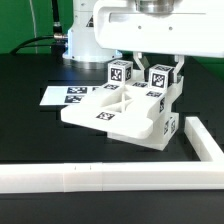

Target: Assemble chair

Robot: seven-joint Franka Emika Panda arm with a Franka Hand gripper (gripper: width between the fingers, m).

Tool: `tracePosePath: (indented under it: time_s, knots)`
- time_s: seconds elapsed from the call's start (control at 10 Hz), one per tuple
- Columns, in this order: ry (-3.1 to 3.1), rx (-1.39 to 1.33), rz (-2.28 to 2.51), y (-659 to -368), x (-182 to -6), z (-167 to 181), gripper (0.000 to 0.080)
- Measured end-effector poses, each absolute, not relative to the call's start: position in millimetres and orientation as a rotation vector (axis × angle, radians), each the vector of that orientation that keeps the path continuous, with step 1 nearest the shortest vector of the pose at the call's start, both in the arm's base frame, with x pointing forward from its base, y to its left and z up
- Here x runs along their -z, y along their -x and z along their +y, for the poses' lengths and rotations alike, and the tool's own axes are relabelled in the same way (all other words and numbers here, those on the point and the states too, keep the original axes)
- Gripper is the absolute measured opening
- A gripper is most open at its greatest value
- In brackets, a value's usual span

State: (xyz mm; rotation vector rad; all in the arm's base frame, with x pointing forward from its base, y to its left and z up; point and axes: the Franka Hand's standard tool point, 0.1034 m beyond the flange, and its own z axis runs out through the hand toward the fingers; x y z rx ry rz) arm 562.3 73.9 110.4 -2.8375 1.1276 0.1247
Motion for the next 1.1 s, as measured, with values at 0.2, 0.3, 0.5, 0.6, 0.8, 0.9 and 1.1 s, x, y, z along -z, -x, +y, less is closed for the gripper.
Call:
tracePosePath:
  time_s: [0.2,0.3,0.5,0.6,0.8,0.9,1.1]
  knots:
    - [2.763,-0.131,1.312,-562.7,-110.6,73.9,0.0287]
    - [2.733,-0.133,1.375,-562.9,-110.7,73.8,0.0287]
    - [2.605,-0.137,1.614,-563.8,-110.9,73.8,0.0287]
    - [2.517,-0.13,1.752,-564.5,-111.0,73.7,0.0287]
    - [2.375,-0.129,1.95,-565.0,-111.1,78.7,0.0287]
    - [2.318,-0.121,2.016,-566.4,-111.3,80.5,0.0287]
    - [2.202,-0.127,2.146,-566.5,-111.4,80.4,0.0287]
